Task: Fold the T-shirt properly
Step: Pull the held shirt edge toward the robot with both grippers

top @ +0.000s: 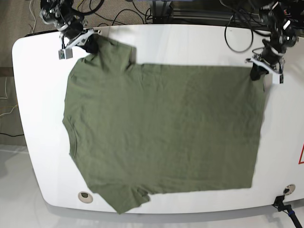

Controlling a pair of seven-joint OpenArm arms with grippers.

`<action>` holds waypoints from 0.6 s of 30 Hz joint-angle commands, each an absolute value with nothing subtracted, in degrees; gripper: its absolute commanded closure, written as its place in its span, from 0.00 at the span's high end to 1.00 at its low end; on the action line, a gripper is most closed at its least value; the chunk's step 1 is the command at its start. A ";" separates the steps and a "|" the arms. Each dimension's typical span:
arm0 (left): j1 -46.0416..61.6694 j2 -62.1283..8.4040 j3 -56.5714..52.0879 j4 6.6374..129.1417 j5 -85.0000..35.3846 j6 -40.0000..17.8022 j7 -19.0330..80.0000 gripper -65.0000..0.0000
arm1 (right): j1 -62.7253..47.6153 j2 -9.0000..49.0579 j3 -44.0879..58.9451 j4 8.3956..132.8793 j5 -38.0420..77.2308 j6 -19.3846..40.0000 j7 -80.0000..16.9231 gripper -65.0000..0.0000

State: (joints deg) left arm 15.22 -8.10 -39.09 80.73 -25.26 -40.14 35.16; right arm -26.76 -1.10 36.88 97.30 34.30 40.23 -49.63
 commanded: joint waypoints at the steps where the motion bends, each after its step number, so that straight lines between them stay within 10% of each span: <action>1: 16.66 -8.57 -39.16 84.70 -24.84 -40.00 35.91 0.00 | -30.02 -1.19 37.14 100.79 33.45 40.00 -50.42 0.00; 18: 18.33 -6.64 -38.81 93.05 -24.84 -40.00 36.00 0.00 | -30.29 1.01 37.05 110.55 41.45 40.00 -50.59 0.00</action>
State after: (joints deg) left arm 18.50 -5.72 -38.70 91.85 -23.24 -39.83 37.82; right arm -31.33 -0.23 36.84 109.54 38.63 39.66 -51.99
